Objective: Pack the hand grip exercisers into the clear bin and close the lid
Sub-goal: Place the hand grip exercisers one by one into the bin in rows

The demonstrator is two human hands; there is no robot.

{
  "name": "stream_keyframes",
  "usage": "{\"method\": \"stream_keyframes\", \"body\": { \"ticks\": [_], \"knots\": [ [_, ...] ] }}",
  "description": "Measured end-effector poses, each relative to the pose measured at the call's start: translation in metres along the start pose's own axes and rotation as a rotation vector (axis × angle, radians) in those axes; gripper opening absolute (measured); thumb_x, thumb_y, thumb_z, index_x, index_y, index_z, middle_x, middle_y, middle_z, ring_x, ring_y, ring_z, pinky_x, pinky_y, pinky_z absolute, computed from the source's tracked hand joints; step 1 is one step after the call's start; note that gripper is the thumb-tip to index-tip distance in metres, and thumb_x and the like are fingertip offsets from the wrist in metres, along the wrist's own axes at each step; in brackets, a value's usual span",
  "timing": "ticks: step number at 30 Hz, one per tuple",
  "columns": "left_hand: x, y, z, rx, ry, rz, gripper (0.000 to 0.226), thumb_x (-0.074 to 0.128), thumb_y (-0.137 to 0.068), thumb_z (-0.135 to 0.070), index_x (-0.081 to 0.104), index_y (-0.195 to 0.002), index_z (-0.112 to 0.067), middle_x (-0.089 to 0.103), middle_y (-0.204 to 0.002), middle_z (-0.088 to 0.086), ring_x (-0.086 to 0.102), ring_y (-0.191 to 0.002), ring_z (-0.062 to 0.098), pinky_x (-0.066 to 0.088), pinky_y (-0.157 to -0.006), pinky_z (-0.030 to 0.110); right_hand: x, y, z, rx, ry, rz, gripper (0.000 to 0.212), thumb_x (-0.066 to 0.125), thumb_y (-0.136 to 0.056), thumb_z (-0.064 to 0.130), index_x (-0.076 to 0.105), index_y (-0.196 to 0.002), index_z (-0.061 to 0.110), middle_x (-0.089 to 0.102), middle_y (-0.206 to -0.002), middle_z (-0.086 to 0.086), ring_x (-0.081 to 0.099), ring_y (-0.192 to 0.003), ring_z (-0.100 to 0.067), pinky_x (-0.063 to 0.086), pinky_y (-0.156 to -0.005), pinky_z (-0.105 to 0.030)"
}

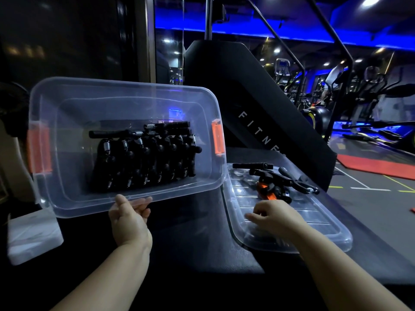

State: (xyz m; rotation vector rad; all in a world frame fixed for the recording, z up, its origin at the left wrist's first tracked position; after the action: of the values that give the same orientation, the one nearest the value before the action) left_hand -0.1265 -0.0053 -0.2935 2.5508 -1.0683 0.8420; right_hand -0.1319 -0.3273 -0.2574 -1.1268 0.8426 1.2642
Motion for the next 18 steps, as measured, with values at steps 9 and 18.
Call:
{"method": "stream_keyframes", "body": {
  "ticks": [9, 18],
  "knots": [
    [0.002, 0.003, -0.003, 0.025, 0.005, 0.000, 0.025, 0.034, -0.102, -0.044, 0.044, -0.090, -0.025, 0.066, -0.053, -0.010, 0.068, -0.061, 0.004, 0.045, -0.066, 0.025, -0.037, -0.042, -0.099, 0.504, -0.149, -0.511, 0.036, 0.049, -0.091, 0.044, 0.062, -0.113, 0.018, 0.057, -0.119, -0.017, 0.048, -0.115, -0.037, 0.041, -0.091, -0.045],
    [0.003, 0.001, -0.001, 0.071, 0.001, -0.006, 0.027, 0.034, -0.101, -0.045, 0.046, -0.088, -0.025, 0.067, -0.054, -0.008, 0.068, -0.061, 0.005, 0.045, -0.066, 0.026, -0.013, -0.075, -0.137, 0.770, -0.216, -0.205, 0.067, 0.030, -0.094, 0.058, 0.030, -0.146, 0.018, 0.025, -0.152, -0.016, 0.030, -0.136, -0.037, 0.025, -0.110, -0.052]
  ]
}}
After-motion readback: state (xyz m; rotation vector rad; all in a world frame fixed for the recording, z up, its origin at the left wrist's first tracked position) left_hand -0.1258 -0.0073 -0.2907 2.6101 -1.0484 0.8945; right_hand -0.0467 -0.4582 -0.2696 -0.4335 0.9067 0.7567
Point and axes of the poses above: each hand's wrist, its own y-axis away from the middle knuckle, its own x-axis out of the palm, z = x × y, the point moved 3 cm from there along -y, towards the middle knuckle
